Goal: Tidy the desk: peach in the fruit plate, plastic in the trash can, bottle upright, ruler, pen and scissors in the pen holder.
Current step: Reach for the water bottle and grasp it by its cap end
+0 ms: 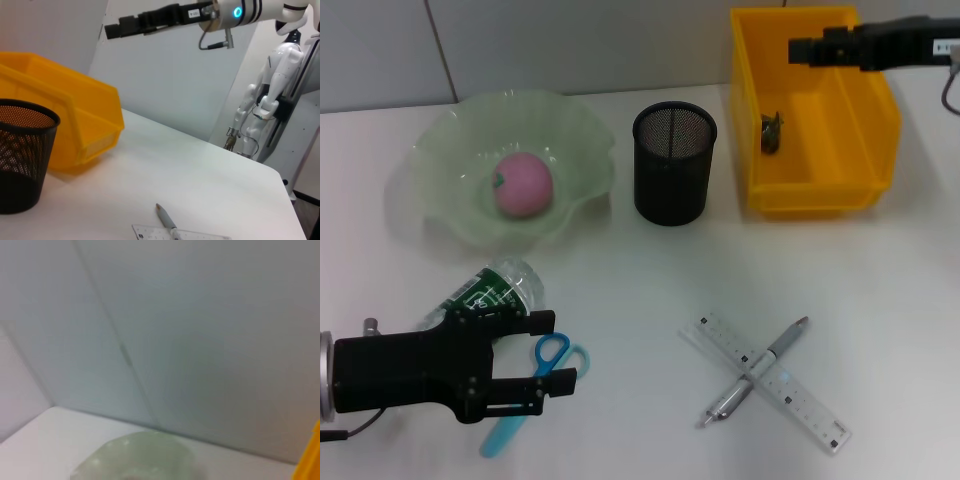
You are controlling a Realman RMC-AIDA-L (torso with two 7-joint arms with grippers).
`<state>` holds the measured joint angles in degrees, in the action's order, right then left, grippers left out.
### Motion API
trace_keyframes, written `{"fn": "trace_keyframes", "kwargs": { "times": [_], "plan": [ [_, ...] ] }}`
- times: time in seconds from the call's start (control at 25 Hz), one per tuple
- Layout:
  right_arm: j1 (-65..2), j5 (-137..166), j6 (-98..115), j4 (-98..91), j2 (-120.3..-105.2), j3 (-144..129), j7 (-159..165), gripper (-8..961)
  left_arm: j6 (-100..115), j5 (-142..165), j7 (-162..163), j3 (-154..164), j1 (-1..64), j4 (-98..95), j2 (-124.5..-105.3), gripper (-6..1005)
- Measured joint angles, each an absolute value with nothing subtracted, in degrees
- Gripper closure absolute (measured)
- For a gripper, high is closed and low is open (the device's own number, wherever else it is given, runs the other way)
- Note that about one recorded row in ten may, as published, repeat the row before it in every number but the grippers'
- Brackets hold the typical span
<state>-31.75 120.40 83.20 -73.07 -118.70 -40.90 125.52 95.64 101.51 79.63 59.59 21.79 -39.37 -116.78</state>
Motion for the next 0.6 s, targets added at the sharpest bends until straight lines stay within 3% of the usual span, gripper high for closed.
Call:
{"fn": "trace_keyframes", "kwargs": {
  "times": [0.28,0.6],
  "plan": [
    [-28.0,112.6,92.0,-69.1,-118.53,-40.5,116.5,289,95.9,101.5,79.6,59.6,21.9,-39.4,-116.61,203],
    [-26.6,109.7,98.8,-55.4,-116.81,-40.7,102.5,289,97.0,101.5,80.3,58.3,22.4,-39.5,-116.43,203]
  ]
}}
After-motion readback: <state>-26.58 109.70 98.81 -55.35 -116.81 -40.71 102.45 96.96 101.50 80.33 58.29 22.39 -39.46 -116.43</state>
